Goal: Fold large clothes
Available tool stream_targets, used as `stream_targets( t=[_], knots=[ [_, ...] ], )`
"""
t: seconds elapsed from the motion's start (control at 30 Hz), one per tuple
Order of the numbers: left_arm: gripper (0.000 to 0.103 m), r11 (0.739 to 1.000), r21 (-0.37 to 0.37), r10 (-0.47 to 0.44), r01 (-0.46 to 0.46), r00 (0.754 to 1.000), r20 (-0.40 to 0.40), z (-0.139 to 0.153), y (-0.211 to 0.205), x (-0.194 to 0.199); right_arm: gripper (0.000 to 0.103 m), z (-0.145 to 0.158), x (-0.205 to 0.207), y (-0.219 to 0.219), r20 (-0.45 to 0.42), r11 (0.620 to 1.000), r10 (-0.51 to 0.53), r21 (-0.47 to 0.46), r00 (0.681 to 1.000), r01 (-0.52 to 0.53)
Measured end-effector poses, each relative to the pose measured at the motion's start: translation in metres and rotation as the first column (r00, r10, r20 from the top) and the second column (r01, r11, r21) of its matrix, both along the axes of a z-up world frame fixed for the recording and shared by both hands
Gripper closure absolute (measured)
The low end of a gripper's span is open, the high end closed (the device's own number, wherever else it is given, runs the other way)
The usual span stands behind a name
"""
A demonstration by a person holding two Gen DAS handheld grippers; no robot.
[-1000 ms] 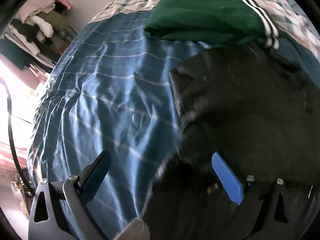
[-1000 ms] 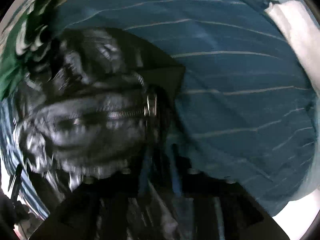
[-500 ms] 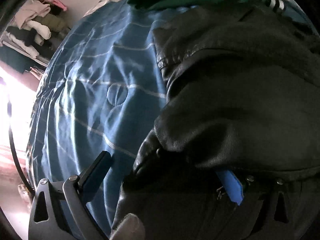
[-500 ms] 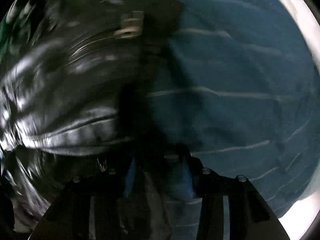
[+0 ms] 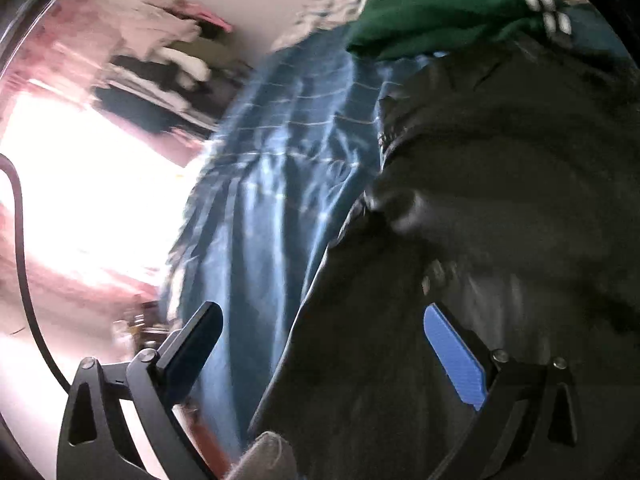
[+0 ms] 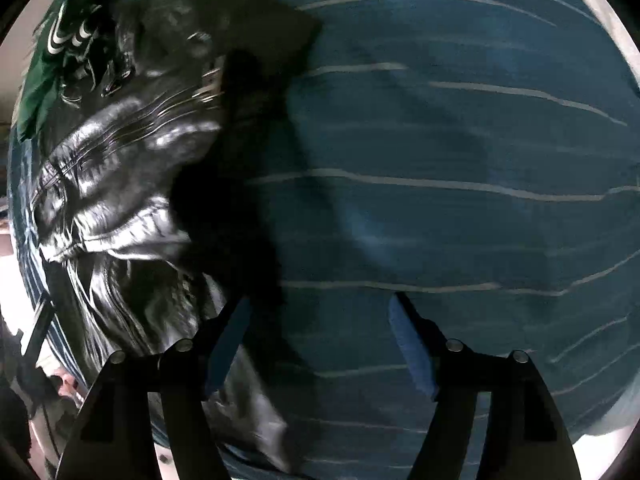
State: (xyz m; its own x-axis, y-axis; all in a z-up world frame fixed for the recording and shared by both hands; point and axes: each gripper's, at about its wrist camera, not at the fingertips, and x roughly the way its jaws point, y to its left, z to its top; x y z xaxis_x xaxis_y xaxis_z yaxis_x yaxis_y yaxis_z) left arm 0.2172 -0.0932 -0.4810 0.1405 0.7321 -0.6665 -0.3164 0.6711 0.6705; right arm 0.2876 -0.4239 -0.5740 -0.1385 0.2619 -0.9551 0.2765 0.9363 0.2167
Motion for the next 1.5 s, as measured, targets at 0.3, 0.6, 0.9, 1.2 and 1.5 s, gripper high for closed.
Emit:
stream_targets(
  t=[0.3,0.6,0.9,1.2,1.5],
  knots=[
    [0.000,0.994,0.093,-0.049,0.064,0.987,-0.154,-0.017,-0.164,-0.092,0.029,0.004,-0.031,-0.090,0.019,0.993,0.109,-0.053,0.994,-0.108],
    [0.000,0.968,0.158,-0.151,0.197,0.952,-0.267,-0.054,-0.290,-0.148,0.029,-0.004,-0.045,-0.158,-0.043,0.991,0.107,-0.071,0.993,-0.110],
    [0.000,0.968,0.218,-0.055,0.124,0.954,-0.296,-0.112,-0.274,-0.106,0.029,-0.012,-0.030,-0.194,-0.062,0.994,0.064,-0.080,0.996,-0.069],
    [0.092,0.997,0.012,-0.069,0.070,0.992,-0.109,-0.056,-0.214,-0.078,0.017,-0.011,0.014,-0.199,0.058,0.943,-0.036,0.333,0.998,0.014],
    [0.092,0.988,-0.135,-0.083,0.079,0.996,-0.021,-0.017,-0.175,-0.073,0.017,-0.078,0.065,-0.070,-0.022,0.656,-0.218,0.737,0.976,0.163]
  ],
)
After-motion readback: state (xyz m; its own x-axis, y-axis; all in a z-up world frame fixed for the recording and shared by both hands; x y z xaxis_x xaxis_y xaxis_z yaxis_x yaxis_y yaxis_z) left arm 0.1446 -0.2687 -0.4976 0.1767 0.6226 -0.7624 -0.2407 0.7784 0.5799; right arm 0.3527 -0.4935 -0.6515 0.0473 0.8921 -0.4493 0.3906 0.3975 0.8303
